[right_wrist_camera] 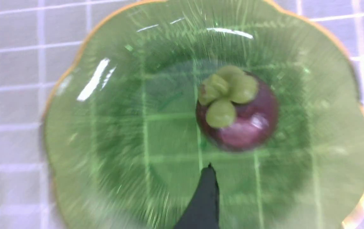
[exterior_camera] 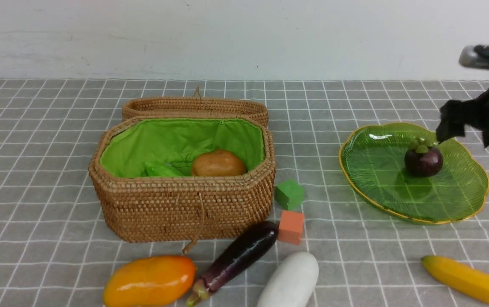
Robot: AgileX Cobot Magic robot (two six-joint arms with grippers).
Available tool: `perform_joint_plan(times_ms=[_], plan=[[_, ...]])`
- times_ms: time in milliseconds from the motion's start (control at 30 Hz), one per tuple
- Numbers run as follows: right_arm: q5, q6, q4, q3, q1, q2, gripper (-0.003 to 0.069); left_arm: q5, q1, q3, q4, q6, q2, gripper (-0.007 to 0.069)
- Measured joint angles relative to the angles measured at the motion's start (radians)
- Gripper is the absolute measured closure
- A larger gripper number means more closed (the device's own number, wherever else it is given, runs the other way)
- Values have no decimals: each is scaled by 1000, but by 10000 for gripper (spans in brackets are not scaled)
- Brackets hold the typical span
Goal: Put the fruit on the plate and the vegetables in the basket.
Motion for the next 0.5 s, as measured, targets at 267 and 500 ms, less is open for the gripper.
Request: perform_joint_plan(times_ms=[267, 500], plan=[[16, -114, 84, 263, 113, -327, 36, 0, 0, 0, 0, 0, 0, 386], [96, -210, -65, 553, 160, -411, 140, 0, 0, 0, 0, 0, 0, 386]])
